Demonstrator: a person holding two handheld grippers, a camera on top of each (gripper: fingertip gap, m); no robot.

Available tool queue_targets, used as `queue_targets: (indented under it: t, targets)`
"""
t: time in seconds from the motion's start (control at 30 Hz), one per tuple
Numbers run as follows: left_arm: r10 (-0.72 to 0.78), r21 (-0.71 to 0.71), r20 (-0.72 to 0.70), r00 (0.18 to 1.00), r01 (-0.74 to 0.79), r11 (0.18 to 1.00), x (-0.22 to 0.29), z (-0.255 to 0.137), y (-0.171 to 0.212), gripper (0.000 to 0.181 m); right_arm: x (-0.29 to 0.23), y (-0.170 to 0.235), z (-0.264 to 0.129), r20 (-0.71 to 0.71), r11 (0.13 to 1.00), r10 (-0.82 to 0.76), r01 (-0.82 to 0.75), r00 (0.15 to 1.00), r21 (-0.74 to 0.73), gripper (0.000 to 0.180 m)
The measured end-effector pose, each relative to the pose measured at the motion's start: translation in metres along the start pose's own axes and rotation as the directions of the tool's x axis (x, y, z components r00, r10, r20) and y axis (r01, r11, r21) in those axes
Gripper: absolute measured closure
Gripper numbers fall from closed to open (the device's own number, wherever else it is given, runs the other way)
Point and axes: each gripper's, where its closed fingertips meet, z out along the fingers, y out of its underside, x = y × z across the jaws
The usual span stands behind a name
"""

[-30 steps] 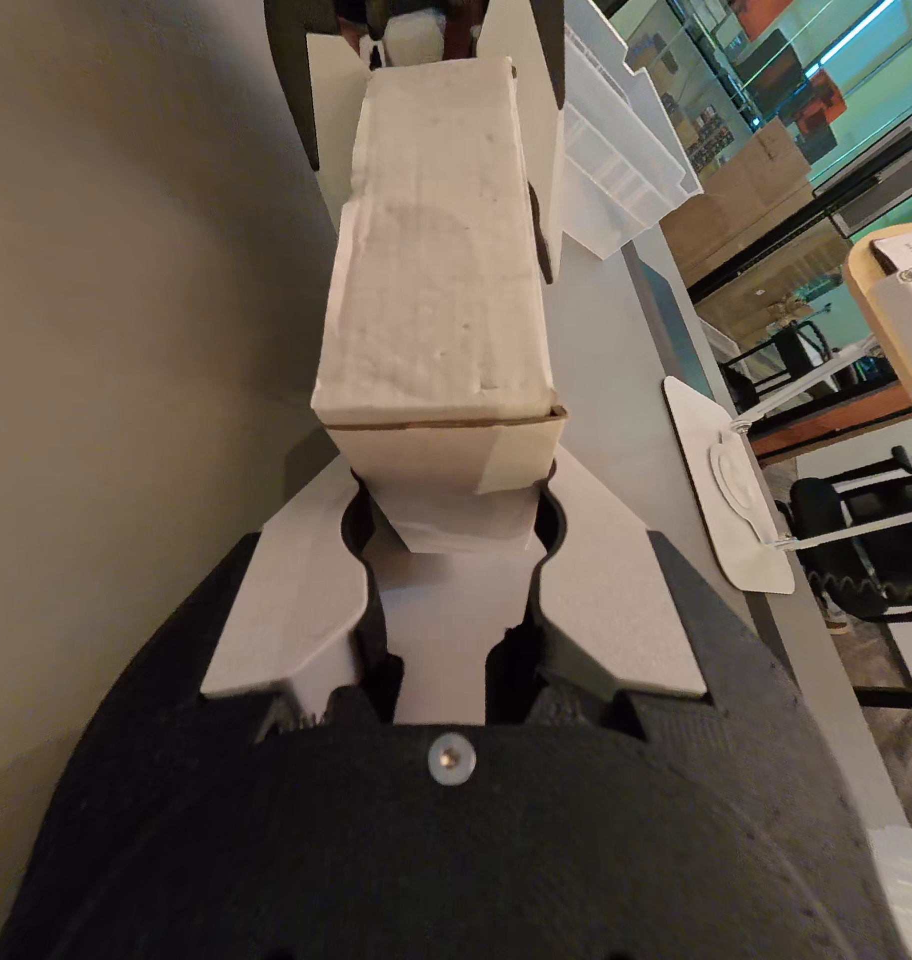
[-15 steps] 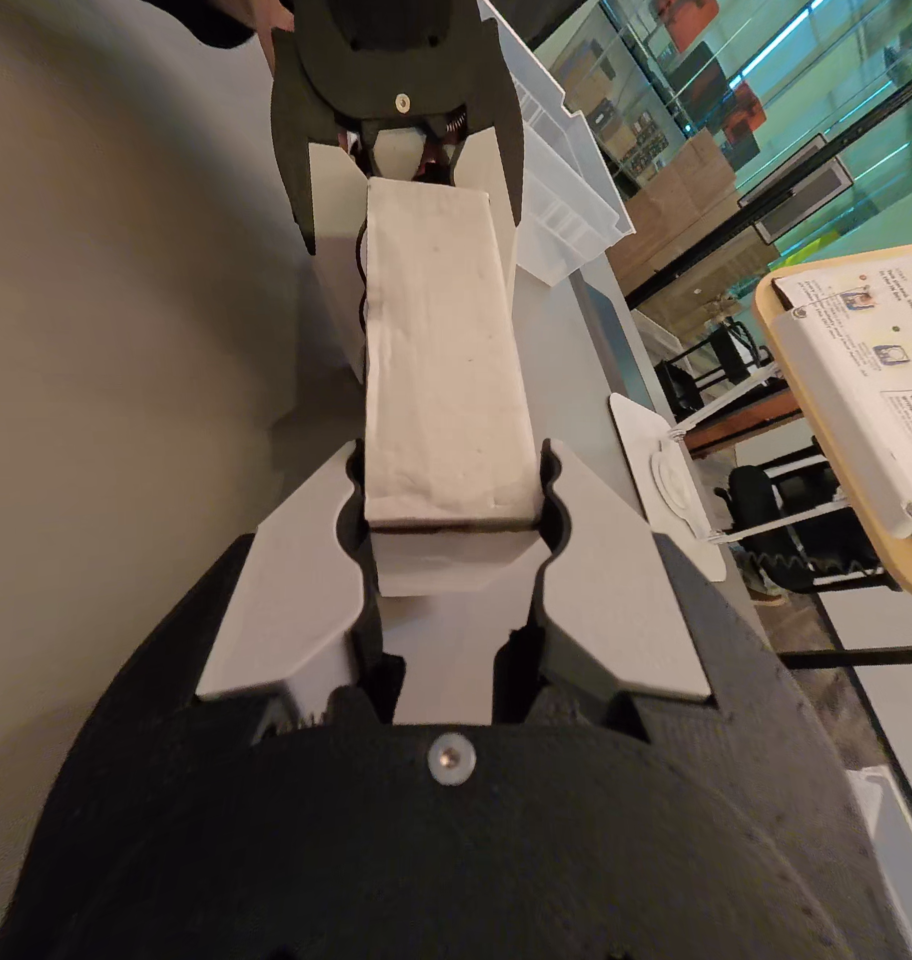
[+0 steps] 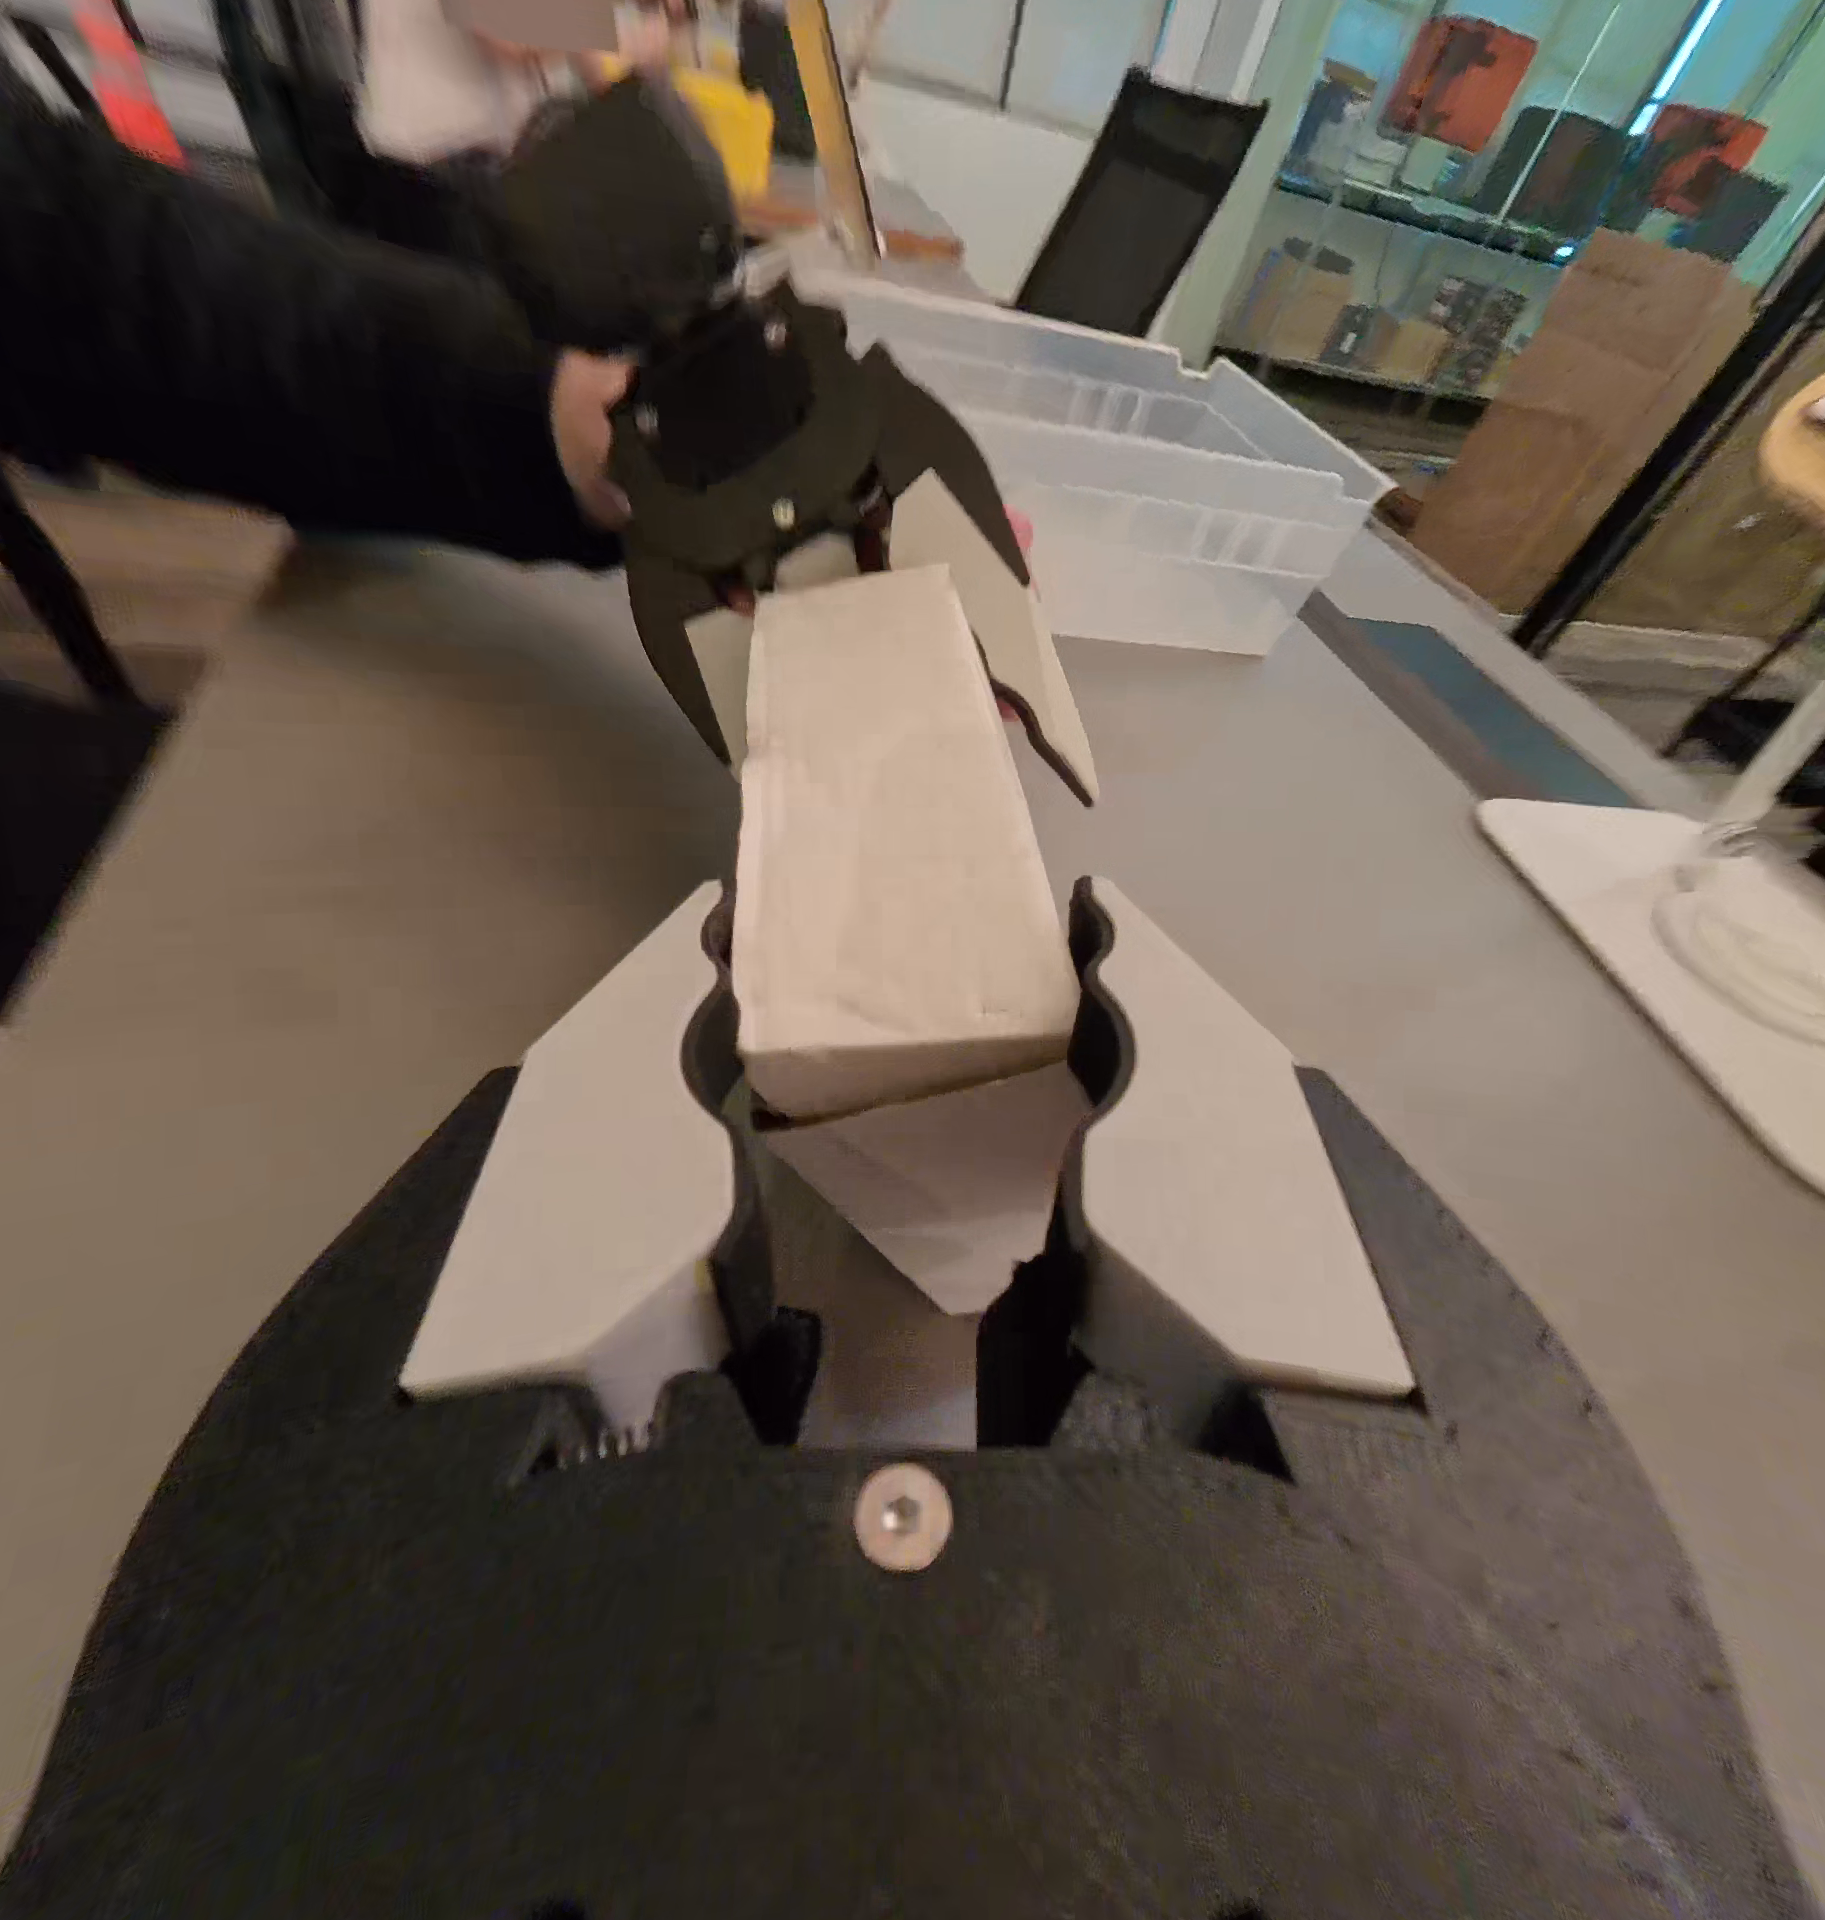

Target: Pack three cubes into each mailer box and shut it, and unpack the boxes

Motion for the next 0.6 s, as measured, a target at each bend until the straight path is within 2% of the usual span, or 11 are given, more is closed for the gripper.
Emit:
queue_targets:
  t: [0.1,0.27,0.4,0.47,0.53,0.6]
  targets:
    - [0.015,-0.005,0.014,1.000,-0.015,1.000,0.000,-0.001,0.001,0.105,0.000,0.000,0.000,0.006,1.000,0.018,-0.018,1.000,-0.011,0.120]
    - [0.007,-0.009,0.023,1.000,-0.006,1.000,0.000,-0.001,0.000,0.104,0.002,-0.007,-0.002,0.052,0.982,0.179,-0.181,0.983,0.045,0.120]
    - [0.014,-0.010,0.024,1.000,-0.014,1.000,0.000,-0.001,0.000,0.104,0.004,-0.009,-0.003,0.052,0.968,0.238,-0.242,0.970,0.066,0.119]
    - [0.026,-0.026,0.025,0.999,-0.025,0.999,0.000,-0.001,0.002,0.105,0.003,-0.011,-0.004,0.010,0.982,0.176,-0.176,0.984,0.065,0.120]
    - [0.026,-0.033,0.028,0.999,-0.025,0.999,-0.001,0.000,0.002,0.105,0.004,-0.006,-0.004,-0.081,1.000,-0.007,0.006,0.997,-0.014,0.121]
    - [0.027,-0.037,0.028,0.999,-0.026,0.999,-0.001,0.000,0.002,0.105,0.004,-0.012,-0.007,-0.097,0.997,-0.068,0.065,0.993,-0.034,0.132]
